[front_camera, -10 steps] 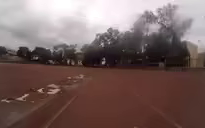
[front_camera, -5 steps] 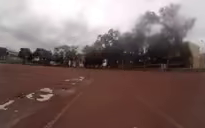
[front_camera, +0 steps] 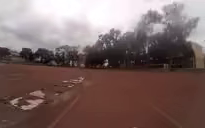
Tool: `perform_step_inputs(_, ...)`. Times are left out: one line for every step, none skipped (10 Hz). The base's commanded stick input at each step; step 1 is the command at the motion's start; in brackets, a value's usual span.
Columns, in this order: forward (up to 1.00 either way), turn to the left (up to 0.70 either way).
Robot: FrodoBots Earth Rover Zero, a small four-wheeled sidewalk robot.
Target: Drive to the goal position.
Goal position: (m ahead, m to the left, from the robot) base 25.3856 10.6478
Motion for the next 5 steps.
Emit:
perform_step_inputs(1.00,-0.14)
perform_step_inputs(1.00,-0.35)
perform_step_inputs(1.00,-0.40)
perform_step_inputs(1.00,-0.40)
perform_step_inputs(1.00,-0.10)
